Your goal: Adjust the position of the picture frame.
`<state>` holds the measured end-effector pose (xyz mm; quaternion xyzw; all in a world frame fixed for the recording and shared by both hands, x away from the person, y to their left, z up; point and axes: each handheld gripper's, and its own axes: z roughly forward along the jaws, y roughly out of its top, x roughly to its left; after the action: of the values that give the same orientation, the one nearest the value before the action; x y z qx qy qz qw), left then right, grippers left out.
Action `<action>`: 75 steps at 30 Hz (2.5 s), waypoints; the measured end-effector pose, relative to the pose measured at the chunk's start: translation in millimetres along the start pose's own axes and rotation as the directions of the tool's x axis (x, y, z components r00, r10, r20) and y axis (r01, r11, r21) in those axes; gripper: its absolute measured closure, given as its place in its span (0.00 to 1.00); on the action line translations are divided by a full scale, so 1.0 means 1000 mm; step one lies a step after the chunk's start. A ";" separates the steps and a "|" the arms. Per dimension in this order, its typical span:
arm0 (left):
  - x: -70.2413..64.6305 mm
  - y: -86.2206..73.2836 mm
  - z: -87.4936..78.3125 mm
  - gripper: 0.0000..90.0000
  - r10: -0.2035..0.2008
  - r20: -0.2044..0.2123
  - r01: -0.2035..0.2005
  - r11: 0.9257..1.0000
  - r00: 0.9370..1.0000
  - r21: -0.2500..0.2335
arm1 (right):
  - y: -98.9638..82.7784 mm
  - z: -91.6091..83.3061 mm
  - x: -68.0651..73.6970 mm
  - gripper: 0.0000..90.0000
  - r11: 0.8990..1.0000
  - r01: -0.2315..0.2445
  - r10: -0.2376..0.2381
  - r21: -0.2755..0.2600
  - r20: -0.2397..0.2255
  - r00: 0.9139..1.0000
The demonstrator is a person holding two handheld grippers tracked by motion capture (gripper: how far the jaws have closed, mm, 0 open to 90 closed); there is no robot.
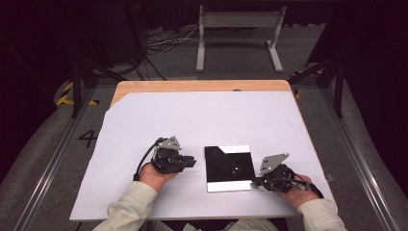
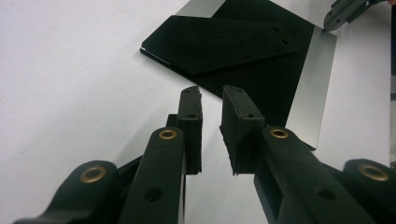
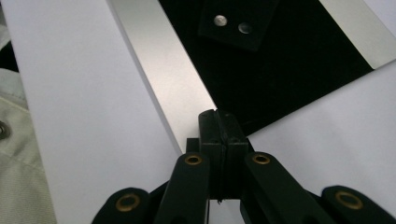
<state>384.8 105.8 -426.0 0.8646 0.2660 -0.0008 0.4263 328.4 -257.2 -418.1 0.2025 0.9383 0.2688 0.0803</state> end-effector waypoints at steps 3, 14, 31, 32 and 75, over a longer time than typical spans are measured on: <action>0.002 -0.001 -0.002 0.87 -0.007 -0.005 0.007 1.000 1.000 -0.010 | -0.001 0.000 0.002 1.00 1.000 0.021 -0.022 -0.012 -0.057 0.998; 0.006 -0.003 -0.005 0.87 -0.027 -0.010 0.027 0.999 1.000 -0.027 | 0.002 0.006 0.009 1.00 0.995 0.091 -0.085 0.050 -0.115 0.990; 0.023 -0.008 -0.013 0.87 -0.140 -0.151 0.125 0.986 0.979 -0.107 | 0.012 0.020 -0.027 1.00 0.996 -0.082 0.085 -0.035 0.107 0.991; 0.024 -0.008 -0.013 0.87 -0.142 -0.162 0.125 0.986 0.976 -0.109 | 0.014 0.022 -0.030 1.00 0.995 -0.090 0.094 -0.040 0.117 0.989; 0.027 0.001 0.026 1.00 -0.100 -0.089 0.108 0.990 0.991 0.088 | -0.010 -0.026 -0.040 1.00 0.940 -0.241 0.296 -0.241 0.229 0.927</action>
<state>414.7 98.5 -447.6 0.8676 0.3280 0.0012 0.3738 354.9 -294.1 -399.5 0.3538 0.8490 0.3452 0.1867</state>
